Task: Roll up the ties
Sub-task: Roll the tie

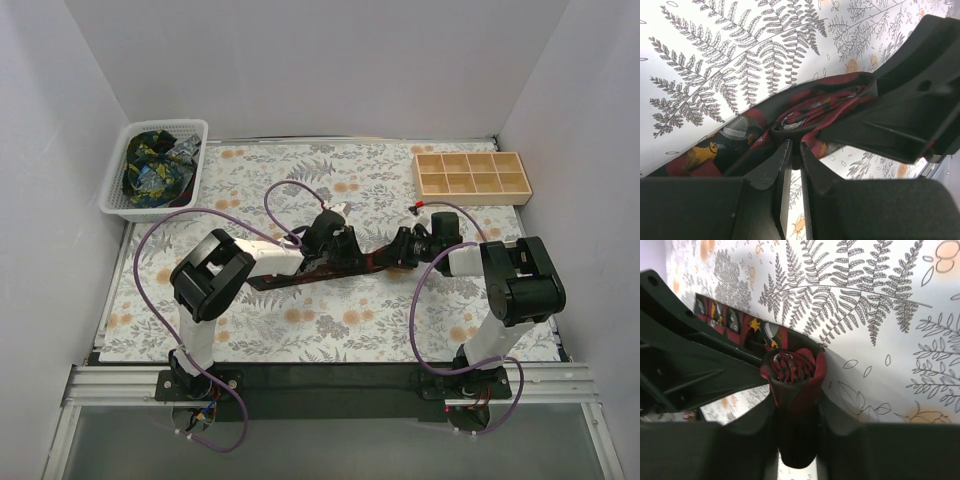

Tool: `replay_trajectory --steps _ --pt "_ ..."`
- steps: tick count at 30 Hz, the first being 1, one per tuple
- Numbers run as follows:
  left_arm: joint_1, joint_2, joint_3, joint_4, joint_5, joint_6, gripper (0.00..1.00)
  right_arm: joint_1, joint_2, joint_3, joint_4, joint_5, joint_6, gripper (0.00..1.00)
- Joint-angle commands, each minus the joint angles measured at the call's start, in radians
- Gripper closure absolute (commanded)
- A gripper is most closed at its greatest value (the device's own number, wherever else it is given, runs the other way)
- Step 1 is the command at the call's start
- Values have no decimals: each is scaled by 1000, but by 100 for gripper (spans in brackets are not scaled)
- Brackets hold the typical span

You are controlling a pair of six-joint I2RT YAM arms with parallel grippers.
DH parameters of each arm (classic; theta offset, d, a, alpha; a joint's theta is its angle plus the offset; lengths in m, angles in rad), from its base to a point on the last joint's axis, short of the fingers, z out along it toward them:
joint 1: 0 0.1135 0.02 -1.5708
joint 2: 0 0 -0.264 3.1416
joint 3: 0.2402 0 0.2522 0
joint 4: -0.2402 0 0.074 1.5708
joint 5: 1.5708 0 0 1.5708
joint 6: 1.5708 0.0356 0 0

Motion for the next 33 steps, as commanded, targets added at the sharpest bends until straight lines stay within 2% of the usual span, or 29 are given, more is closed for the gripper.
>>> replay_trajectory --steps 1,3,4,5,8,9,12,13,16,18,20,25,33 --pt "-10 -6 -20 30 14 -54 87 11 -15 -10 -21 54 -8 82" --pt "-22 -18 -46 56 18 -80 87 11 -41 13 -93 102 -54 96" --pt "-27 -34 -55 64 21 -86 87 10 -47 53 -134 125 -80 99" --pt "-32 -43 -64 73 15 -98 87 10 -58 81 -233 148 -105 99" --pt "-42 -92 -105 104 5 -118 80 10 -73 165 -360 247 -208 99" --pt "-44 -107 -130 116 -4 -126 72 10 -76 182 -442 296 -228 99" --pt "-41 -178 -145 93 -48 -94 57 10 -78 259 -564 373 -297 99" --pt "-38 -199 -147 81 -58 -81 47 13 -78 276 -587 395 -311 99" --pt "-21 -278 -158 29 -99 -8 36 24 -66 342 -682 474 -358 99" --pt "0 -325 -161 -20 -136 43 32 28 -56 389 -713 504 -390 99" --pt "20 -344 -167 -45 -206 132 32 30 -47 406 -727 508 -395 99" --pt "125 -283 -103 -132 -191 261 32 28 -17 438 -737 488 -401 99" --pt "157 -166 -35 -195 -205 305 54 28 -17 469 -757 492 -416 99"
